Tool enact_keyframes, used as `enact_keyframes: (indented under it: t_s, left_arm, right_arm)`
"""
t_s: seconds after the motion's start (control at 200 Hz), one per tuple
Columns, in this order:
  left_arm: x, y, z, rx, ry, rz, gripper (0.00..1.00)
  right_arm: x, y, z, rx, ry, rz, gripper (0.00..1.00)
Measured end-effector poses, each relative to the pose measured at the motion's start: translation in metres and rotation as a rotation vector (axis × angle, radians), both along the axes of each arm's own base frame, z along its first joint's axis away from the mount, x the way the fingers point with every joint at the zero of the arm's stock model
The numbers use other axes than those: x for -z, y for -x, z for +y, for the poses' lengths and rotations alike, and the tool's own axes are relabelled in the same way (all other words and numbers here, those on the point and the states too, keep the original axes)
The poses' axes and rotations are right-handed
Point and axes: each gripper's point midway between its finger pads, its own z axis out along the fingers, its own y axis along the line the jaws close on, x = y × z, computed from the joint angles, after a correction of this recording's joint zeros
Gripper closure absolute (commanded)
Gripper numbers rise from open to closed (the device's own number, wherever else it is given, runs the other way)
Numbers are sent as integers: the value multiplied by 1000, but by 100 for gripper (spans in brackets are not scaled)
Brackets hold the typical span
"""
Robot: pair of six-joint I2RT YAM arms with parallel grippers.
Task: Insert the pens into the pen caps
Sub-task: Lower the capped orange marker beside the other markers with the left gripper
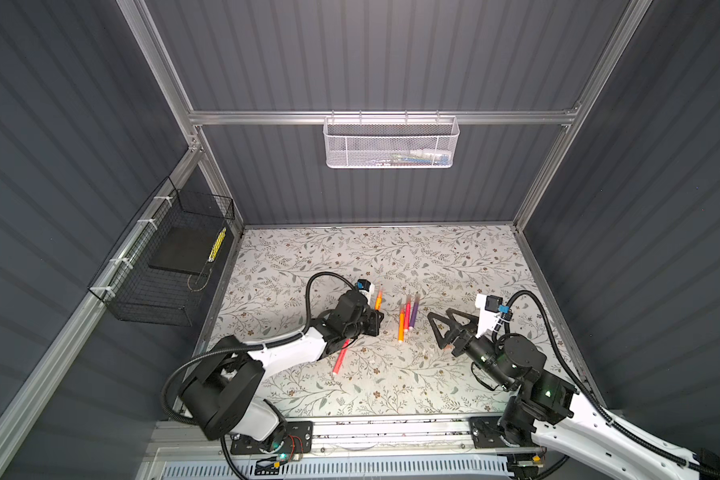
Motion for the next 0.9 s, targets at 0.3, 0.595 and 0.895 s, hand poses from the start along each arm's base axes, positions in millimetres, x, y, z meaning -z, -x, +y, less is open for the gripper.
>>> enact_keyframes:
  t_s: [0.3, 0.595, 0.895]
  left_arm:
    - [38, -3, -34, -14, -103, 63, 100]
    - [60, -9, -37, -47, -160, 89, 72]
    - [51, -28, -49, -38, -164, 59, 53]
  right_arm:
    - [31, -12, -27, 135, 74, 99, 2]
    - [42, -15, -31, 149, 91, 143, 2]
    - [43, -12, -26, 116, 83, 150, 1]
